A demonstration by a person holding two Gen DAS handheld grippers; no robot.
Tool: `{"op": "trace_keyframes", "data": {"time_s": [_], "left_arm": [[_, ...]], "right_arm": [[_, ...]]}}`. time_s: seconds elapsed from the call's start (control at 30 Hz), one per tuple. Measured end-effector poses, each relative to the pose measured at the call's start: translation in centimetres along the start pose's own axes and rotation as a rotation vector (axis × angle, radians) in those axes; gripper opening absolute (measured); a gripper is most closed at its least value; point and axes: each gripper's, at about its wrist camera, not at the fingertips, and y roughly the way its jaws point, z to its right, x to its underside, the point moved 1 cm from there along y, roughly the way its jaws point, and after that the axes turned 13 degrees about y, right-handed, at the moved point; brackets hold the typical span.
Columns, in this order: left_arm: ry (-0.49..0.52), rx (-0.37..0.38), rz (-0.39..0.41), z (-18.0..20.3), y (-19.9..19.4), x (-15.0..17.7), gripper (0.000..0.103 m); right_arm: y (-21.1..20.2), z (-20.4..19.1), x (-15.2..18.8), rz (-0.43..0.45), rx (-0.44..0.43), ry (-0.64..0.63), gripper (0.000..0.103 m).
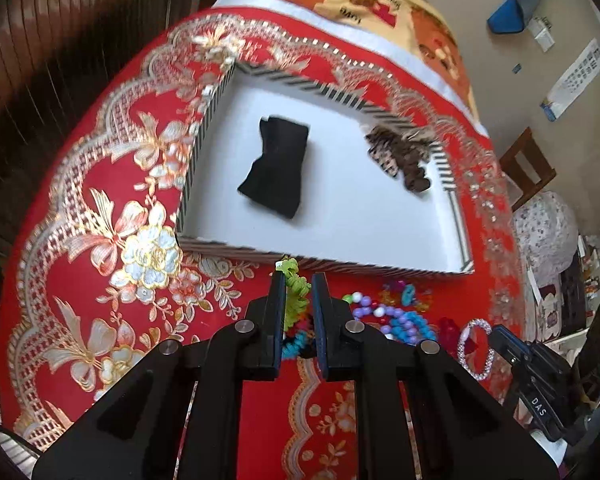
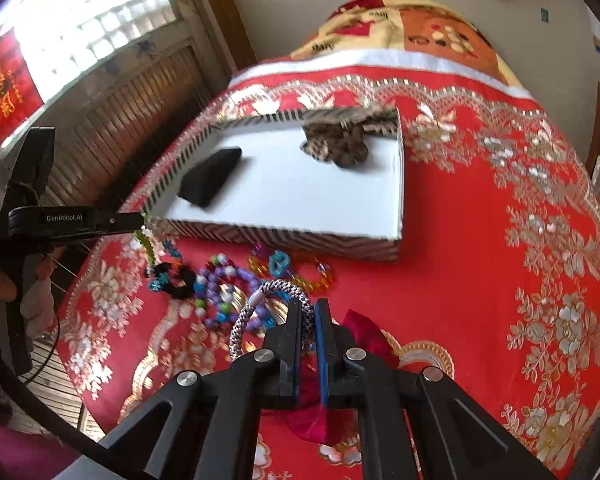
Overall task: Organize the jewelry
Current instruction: 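Carry bracelet into the box with left gripper while right carries bangle there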
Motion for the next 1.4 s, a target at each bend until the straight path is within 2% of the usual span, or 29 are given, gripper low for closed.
{"op": "trace_keyframes", "data": {"time_s": [0.37,0.6,1.03,1.4], "left_arm": [[0.074,-0.01,0.104,1.9,-4.7,-3.5,0.012],[0.119,-0.033,0.135,3.1,-5.2,-6.3,0.012],[0.156,-0.099,0.068,4.6,2.0,-12.1,0.012],[0.163,-0.107,0.007,4.9,9.3,-17.5,0.012]], "right_arm": [[-1.5,-1.2,-2.0,0.065,-0.026,0.005,0.006],[-1.2,-1.7,-4.3,0.087,-0.024,-0.001,0.006],[3.6,-0.8,-9.4,0.045,0.018,-0.008,0.006],[9.4,1.3,-12.4,-0.034,0.039,-0.006,0.006]]}}
